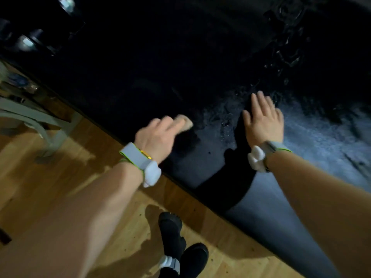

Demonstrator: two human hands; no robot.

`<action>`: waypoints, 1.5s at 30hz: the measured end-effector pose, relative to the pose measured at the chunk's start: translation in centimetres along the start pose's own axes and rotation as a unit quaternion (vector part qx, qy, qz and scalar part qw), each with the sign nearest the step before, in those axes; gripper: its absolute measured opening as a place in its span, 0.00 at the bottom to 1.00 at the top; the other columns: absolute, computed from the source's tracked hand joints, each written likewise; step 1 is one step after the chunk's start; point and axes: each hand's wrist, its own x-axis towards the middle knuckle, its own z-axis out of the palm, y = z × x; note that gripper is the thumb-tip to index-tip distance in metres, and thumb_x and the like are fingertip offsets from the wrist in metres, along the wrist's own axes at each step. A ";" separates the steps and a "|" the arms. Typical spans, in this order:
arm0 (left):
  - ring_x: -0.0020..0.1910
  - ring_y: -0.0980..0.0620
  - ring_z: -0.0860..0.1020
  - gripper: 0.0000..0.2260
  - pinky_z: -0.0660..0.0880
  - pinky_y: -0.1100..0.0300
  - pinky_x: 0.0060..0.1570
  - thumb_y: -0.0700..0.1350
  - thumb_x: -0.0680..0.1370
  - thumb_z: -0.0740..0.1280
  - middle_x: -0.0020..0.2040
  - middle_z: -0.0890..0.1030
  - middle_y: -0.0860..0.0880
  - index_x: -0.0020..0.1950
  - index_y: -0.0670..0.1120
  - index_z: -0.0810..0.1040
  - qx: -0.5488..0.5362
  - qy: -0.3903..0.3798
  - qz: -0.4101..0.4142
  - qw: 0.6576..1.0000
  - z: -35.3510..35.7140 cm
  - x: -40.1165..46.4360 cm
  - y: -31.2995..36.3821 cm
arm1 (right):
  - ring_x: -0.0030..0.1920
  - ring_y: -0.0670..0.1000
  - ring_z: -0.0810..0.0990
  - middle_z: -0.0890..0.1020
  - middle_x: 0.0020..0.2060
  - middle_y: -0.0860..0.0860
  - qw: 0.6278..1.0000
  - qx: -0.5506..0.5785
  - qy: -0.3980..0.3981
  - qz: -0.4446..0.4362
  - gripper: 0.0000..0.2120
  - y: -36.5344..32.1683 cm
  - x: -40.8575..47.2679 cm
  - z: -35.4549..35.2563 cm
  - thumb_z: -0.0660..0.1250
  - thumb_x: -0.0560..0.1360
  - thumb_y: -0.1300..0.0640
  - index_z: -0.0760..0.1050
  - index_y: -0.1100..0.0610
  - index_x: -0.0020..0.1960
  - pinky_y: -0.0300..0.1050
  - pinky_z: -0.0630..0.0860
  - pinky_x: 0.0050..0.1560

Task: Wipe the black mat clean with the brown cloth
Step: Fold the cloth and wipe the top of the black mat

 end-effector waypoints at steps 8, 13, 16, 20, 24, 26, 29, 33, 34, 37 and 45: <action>0.34 0.41 0.75 0.17 0.73 0.52 0.25 0.43 0.74 0.61 0.42 0.75 0.46 0.62 0.51 0.74 -0.068 0.002 -0.013 0.998 0.9 0.5 7.6 | 0.77 0.47 0.40 0.44 0.77 0.41 0.998 -0.024 -0.006 0.055 0.24 7.8 -2.3 -0.6 0.39 0.82 0.41 0.42 0.40 0.77 0.54 0.41 0.76; 0.36 0.48 0.74 0.16 0.70 0.57 0.25 0.42 0.76 0.59 0.43 0.77 0.50 0.63 0.50 0.73 -0.110 -0.044 0.234 0.965 2.1 -1.4 14.6 | 0.77 0.48 0.42 0.46 0.77 0.41 0.998 -0.026 0.000 0.060 0.24 8.1 -2.1 -0.4 0.40 0.82 0.41 0.43 0.40 0.77 0.54 0.42 0.76; 0.36 0.47 0.73 0.20 0.69 0.57 0.23 0.43 0.75 0.59 0.43 0.72 0.51 0.65 0.58 0.70 -0.038 -0.057 0.144 0.987 1.2 2.3 10.8 | 0.77 0.48 0.43 0.47 0.77 0.41 0.998 -0.024 0.002 0.058 0.24 8.0 -2.0 -0.4 0.41 0.82 0.42 0.44 0.40 0.77 0.54 0.43 0.76; 0.45 0.37 0.75 0.17 0.71 0.47 0.34 0.43 0.78 0.60 0.51 0.73 0.42 0.66 0.52 0.73 -0.036 -0.021 -0.149 0.988 0.4 7.4 3.9 | 0.77 0.48 0.43 0.47 0.77 0.41 0.998 -0.028 0.010 0.063 0.24 8.0 -2.2 -0.2 0.41 0.82 0.42 0.44 0.40 0.77 0.54 0.42 0.76; 0.34 0.39 0.75 0.17 0.69 0.53 0.25 0.41 0.74 0.62 0.45 0.75 0.42 0.64 0.47 0.74 -0.051 -0.015 -0.077 0.996 1.5 6.0 8.8 | 0.77 0.48 0.43 0.47 0.77 0.41 0.997 -0.031 0.011 0.066 0.24 7.9 -2.2 -0.5 0.41 0.82 0.42 0.44 0.40 0.77 0.54 0.42 0.76; 0.32 0.42 0.74 0.17 0.67 0.57 0.20 0.43 0.74 0.59 0.42 0.75 0.45 0.62 0.50 0.73 -0.092 -0.045 0.055 0.993 2.0 3.8 12.8 | 0.77 0.48 0.43 0.47 0.77 0.41 0.997 -0.029 0.008 0.065 0.24 7.7 -2.2 -0.4 0.41 0.82 0.43 0.44 0.41 0.77 0.54 0.43 0.76; 0.32 0.45 0.75 0.17 0.68 0.58 0.18 0.42 0.74 0.58 0.40 0.76 0.46 0.60 0.49 0.79 -0.110 -0.044 0.158 0.980 2.4 4.7 14.0 | 0.77 0.48 0.43 0.47 0.77 0.42 0.998 -0.032 0.009 0.062 0.24 7.8 -2.1 -0.4 0.41 0.82 0.43 0.44 0.41 0.78 0.55 0.43 0.76; 0.39 0.39 0.75 0.14 0.68 0.53 0.28 0.42 0.76 0.62 0.48 0.74 0.44 0.61 0.52 0.77 -0.069 -0.040 -0.059 0.995 2.2 11.5 10.4 | 0.77 0.49 0.43 0.47 0.77 0.42 0.997 -0.035 0.010 0.063 0.24 8.0 -2.1 -0.5 0.42 0.82 0.43 0.44 0.42 0.78 0.55 0.43 0.76; 0.40 0.39 0.75 0.14 0.70 0.51 0.30 0.42 0.77 0.62 0.51 0.74 0.43 0.61 0.50 0.77 -0.088 -0.029 -0.126 0.988 2.2 12.9 9.7 | 0.77 0.48 0.43 0.47 0.77 0.42 0.997 -0.034 0.008 0.064 0.24 8.0 -2.0 -0.5 0.42 0.82 0.43 0.44 0.41 0.78 0.55 0.43 0.76; 0.37 0.40 0.75 0.15 0.73 0.51 0.29 0.41 0.76 0.62 0.50 0.74 0.43 0.61 0.47 0.78 -0.136 -0.003 -0.151 0.979 3.0 13.5 11.5 | 0.77 0.48 0.43 0.47 0.77 0.41 0.998 -0.027 0.003 0.064 0.24 7.9 -1.9 -0.6 0.41 0.82 0.43 0.44 0.41 0.77 0.54 0.43 0.76; 0.34 0.44 0.75 0.17 0.68 0.57 0.21 0.42 0.79 0.54 0.41 0.78 0.48 0.59 0.55 0.78 -0.072 0.001 0.177 0.982 4.3 12.8 14.9 | 0.77 0.48 0.45 0.49 0.77 0.41 0.998 -0.015 0.008 0.068 0.26 8.0 -1.6 -0.7 0.37 0.79 0.41 0.46 0.40 0.77 0.55 0.45 0.76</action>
